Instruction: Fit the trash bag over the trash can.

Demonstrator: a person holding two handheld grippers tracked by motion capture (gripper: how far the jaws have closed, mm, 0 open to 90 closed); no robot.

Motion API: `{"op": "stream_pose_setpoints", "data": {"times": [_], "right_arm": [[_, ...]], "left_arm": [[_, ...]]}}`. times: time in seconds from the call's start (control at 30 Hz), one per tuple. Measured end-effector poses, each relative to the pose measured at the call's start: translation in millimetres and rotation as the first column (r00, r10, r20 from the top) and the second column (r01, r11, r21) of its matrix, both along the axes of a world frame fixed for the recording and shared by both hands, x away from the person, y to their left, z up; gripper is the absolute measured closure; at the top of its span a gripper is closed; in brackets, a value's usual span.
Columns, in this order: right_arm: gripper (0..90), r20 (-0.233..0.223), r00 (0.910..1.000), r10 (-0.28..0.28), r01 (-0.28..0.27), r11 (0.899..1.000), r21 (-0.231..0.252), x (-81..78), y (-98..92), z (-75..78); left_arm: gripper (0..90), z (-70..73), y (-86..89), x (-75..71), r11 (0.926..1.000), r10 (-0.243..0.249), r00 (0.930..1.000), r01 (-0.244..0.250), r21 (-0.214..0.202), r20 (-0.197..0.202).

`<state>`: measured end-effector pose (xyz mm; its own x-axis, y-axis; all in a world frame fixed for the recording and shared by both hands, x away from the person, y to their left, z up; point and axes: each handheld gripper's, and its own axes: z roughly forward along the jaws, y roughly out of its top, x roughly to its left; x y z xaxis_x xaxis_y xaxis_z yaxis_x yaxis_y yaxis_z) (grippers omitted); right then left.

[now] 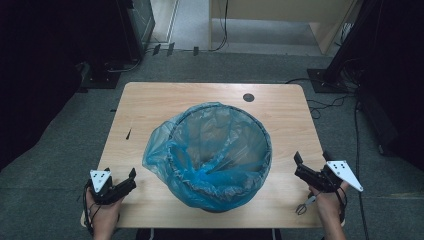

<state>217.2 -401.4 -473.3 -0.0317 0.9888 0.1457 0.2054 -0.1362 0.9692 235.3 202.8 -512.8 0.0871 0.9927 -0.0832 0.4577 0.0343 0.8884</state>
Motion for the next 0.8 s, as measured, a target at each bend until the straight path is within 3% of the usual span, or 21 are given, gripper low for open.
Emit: {"op": "stream_pose_setpoints", "data": {"times": [0.23,0.47,0.63,0.8], "right_arm": [[0.0,-0.035,0.9993,-0.015,0.015,1.000,0.009,0.3,-4.7,-25.2],[0.0,-0.079,0.9968,-0.008,0.006,1.000,-0.028,0.7,-5.0,-43.0],[0.0,-0.079,0.9968,-0.011,0.004,0.997,-0.076,0.7,1.0,-44.8],[0.0,-0.119,0.9924,-0.032,0.025,0.998,-0.062,4.5,0.3,-44.7]], "left_arm": [[10.2,0.0,0.1,-0.1,1.0000,0.002,1.0000,-0.002,-0.001,0.001],[10.2,-0.1,0.3,-0.2,1.0000,0.001,1.0000,-0.001,-0.003,0.003],[10.2,-0.1,0.2,-0.1,1.0000,-0.002,1.0000,0.002,-0.002,0.001],[10.2,-0.4,-0.6,0.7,1.0000,-0.002,1.0000,0.002,0.001,-0.003]]}}
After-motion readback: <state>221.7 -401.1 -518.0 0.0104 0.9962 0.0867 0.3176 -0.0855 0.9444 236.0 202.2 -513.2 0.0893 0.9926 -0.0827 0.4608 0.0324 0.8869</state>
